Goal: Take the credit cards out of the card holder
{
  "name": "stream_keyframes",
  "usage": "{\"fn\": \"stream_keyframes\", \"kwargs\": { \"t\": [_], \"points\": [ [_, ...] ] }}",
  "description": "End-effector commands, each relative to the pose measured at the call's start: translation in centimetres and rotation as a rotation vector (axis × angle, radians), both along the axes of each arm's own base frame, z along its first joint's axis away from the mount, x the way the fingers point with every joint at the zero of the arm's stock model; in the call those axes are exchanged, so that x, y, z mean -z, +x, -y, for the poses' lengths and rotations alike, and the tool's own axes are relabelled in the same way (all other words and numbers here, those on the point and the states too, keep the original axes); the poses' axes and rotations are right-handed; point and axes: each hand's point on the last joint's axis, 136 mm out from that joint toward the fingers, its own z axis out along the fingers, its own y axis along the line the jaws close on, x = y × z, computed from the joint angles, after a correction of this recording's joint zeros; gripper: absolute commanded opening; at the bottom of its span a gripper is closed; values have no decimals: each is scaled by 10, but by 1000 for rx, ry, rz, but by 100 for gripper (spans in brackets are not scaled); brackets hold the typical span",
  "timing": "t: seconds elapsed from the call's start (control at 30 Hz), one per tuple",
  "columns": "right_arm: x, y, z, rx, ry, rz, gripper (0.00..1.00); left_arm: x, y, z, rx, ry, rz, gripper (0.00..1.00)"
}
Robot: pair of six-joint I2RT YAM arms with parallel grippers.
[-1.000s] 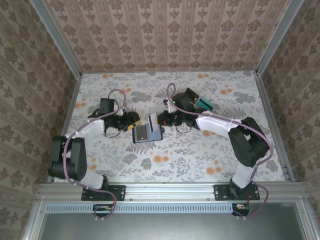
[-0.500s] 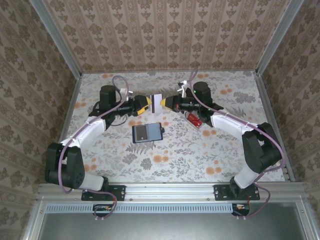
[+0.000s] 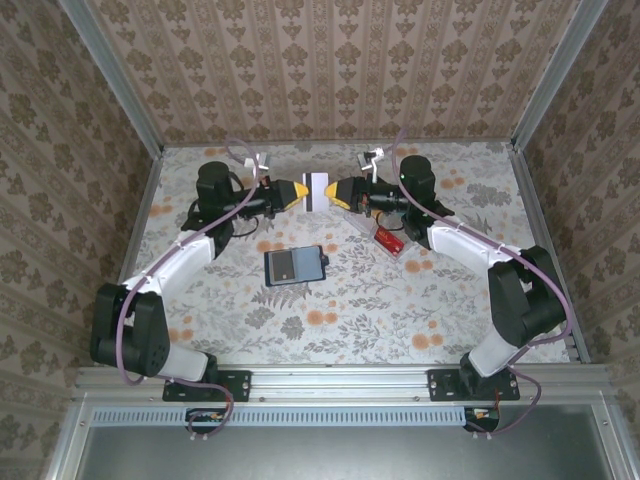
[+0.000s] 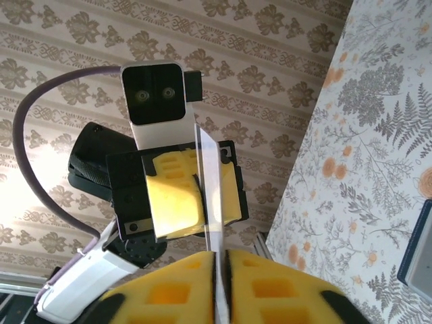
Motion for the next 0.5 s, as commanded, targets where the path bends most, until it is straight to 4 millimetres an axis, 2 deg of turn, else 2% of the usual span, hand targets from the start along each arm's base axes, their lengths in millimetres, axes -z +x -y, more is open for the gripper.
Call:
{"fn": "stream_keyframes", "kwargs": {
  "t": [0.0,0.13,0.3,0.37,0.47],
  "points": [
    [-33,-4,-5,-36,57,87,19,-10,1,7,7,-62,1,0],
    [-35,-1,-6,-33,58,89,20,-10,3,11,5,-93,-22,0],
    [-34,5,0,-3,36,108,5,5,10,8,-34,-58,-68,2],
    [-26,10,8,33,-11,114,1,19,13,2,-65,-15,-103,18],
    [-5,19,30,121,-171,151,0,51,18,-12,-138,114,-155,44]
  ]
}}
